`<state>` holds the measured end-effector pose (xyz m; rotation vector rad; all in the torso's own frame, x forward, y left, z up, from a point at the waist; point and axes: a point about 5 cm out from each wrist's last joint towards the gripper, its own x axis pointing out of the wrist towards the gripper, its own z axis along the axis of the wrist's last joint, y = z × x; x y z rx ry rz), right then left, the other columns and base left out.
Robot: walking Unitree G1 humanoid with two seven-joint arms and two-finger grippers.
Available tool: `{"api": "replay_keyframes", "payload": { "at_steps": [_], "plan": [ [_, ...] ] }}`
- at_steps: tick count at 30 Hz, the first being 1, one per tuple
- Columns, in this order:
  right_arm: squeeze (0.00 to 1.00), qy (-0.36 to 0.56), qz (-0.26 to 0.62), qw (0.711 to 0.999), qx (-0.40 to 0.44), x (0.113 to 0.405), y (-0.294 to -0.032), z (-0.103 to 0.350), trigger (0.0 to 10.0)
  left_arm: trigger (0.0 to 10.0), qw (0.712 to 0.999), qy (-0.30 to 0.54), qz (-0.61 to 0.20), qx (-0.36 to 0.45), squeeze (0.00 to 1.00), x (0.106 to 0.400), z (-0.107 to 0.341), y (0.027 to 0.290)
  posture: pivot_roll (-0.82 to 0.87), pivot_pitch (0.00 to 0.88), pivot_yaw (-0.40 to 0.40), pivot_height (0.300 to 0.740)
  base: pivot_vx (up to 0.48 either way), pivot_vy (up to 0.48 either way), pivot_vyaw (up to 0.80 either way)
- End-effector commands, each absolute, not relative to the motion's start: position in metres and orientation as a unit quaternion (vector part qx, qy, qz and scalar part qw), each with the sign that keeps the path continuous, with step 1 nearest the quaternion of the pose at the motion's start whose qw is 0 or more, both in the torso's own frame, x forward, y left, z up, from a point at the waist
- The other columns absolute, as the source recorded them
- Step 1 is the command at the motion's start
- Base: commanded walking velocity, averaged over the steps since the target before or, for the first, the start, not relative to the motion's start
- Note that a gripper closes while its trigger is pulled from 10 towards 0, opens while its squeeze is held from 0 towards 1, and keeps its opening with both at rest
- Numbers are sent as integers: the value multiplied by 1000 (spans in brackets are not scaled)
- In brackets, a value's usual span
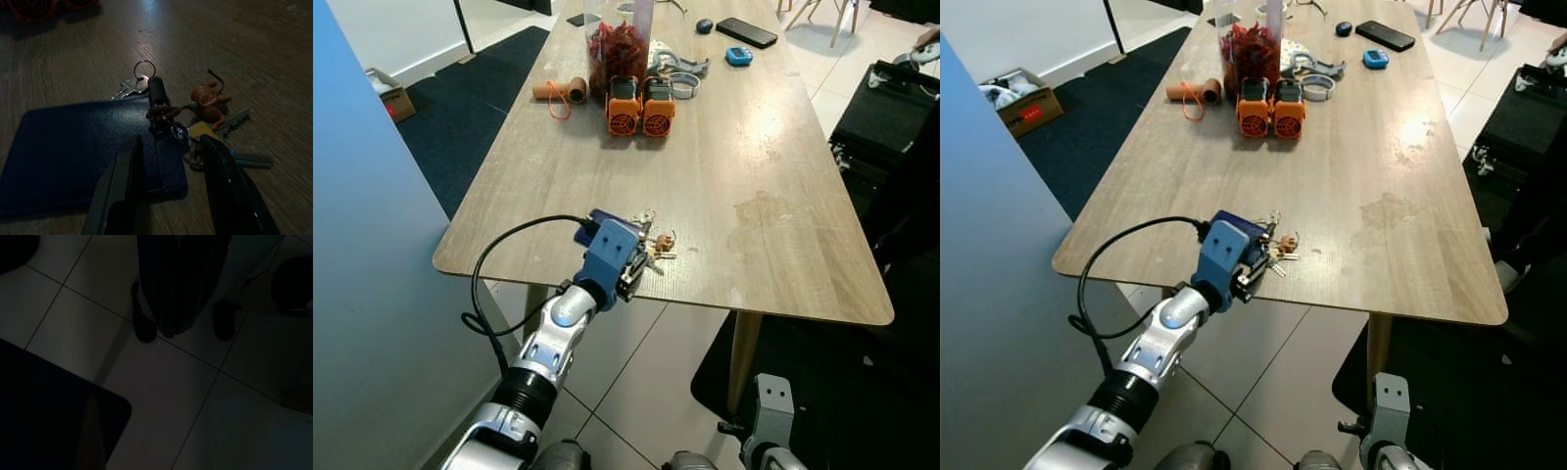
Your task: Hang keys on a hook
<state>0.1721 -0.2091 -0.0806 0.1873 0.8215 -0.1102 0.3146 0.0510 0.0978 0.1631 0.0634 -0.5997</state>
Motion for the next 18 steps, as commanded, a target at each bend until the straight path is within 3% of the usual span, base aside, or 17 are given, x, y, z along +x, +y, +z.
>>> {"api": "replay_keyframes", "payload": {
  "at_steps": [1, 7, 15, 16, 17, 18],
  "plan": [
    [0, 409, -55, 907, 88, 167, -211, -83, 10000, 10000, 946, 112, -297, 60, 0, 303, 69, 50, 35, 113, 0, 740, 0, 0, 0],
    [0, 409, -55, 906, 89, 166, -210, -83, 10000, 10000, 948, 125, -292, 28, 0, 304, 77, 47, 36, 120, 0, 740, 0, 0, 0],
    [0, 410, -56, 906, 89, 166, -211, -83, 10000, 9922, 942, 134, -303, 58, 0, 301, 79, 40, 35, 123, 1, 740, 0, 0, 0],
    [0, 410, -56, 906, 89, 166, -211, -83, 10000, 8118, 940, 136, -306, 62, 0, 300, 79, 40, 35, 123, 1, 740, 0, 0, 0],
    [0, 410, -56, 906, 89, 166, -211, -83, 10000, 4510, 939, 138, -309, 67, 0, 299, 79, 39, 35, 123, 1, 740, 0, 0, 0],
    [0, 410, -56, 906, 89, 166, -211, -83, 10000, 4510, 939, 138, -309, 67, 0, 299, 79, 39, 35, 123, 1, 740, 0, 0, 0]
  ]
}}
